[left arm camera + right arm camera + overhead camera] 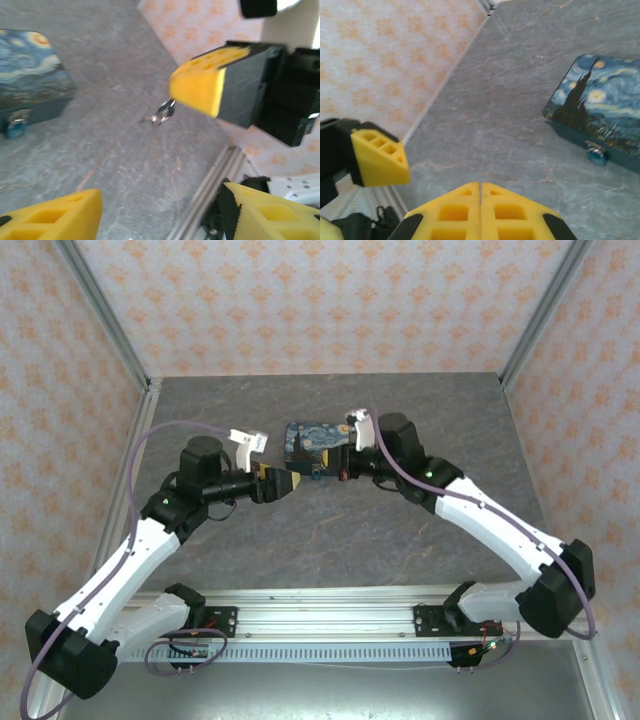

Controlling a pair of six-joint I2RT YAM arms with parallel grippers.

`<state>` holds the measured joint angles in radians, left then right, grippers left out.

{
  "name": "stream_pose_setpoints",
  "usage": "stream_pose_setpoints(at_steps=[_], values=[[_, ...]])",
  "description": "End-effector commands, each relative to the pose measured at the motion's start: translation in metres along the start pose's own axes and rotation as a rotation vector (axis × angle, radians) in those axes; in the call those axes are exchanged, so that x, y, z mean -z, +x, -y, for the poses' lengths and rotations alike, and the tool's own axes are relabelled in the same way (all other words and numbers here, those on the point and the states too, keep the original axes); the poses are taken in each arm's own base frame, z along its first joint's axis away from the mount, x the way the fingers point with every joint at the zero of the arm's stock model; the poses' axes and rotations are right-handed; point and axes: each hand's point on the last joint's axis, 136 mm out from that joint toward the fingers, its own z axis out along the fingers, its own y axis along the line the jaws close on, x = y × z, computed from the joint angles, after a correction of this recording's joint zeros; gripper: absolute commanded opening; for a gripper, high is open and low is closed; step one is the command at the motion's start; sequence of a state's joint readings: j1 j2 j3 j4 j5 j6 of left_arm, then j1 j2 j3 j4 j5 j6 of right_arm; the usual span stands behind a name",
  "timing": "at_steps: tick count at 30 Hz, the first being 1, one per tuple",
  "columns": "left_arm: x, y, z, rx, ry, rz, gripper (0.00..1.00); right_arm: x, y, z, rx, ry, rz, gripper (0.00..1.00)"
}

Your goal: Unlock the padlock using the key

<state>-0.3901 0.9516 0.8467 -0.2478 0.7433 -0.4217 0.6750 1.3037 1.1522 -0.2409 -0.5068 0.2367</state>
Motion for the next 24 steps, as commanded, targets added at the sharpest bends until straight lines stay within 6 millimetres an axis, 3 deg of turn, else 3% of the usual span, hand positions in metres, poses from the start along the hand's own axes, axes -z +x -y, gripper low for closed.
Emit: stream_pose_setpoints(at_steps=[1, 4, 8, 18, 24], values=[[0.003, 0.01, -0.038, 0.096, -0.136, 0.055, 0.64, -0.004, 0.002, 0.006, 0.091, 0.047, -0.069, 0.0], [0.005, 0.0, -0.031, 0.149, -0.01, 0.179, 0.62, -0.01, -0.005, -0.028, 0.088, -0.152, -0.051, 0.0], [0.006, -0.006, -0.022, 0.172, 0.103, 0.244, 0.62, -0.015, -0.005, -0.053, 0.046, -0.329, -0.044, 0.0], [0.015, -0.021, 0.012, 0.105, 0.292, 0.309, 0.52, -0.019, 0.0, -0.067, -0.046, -0.488, -0.016, 0.0], [0.01, -0.02, 0.01, 0.118, 0.302, 0.296, 0.49, -0.019, 0.002, -0.067, -0.065, -0.506, -0.013, 0.0]])
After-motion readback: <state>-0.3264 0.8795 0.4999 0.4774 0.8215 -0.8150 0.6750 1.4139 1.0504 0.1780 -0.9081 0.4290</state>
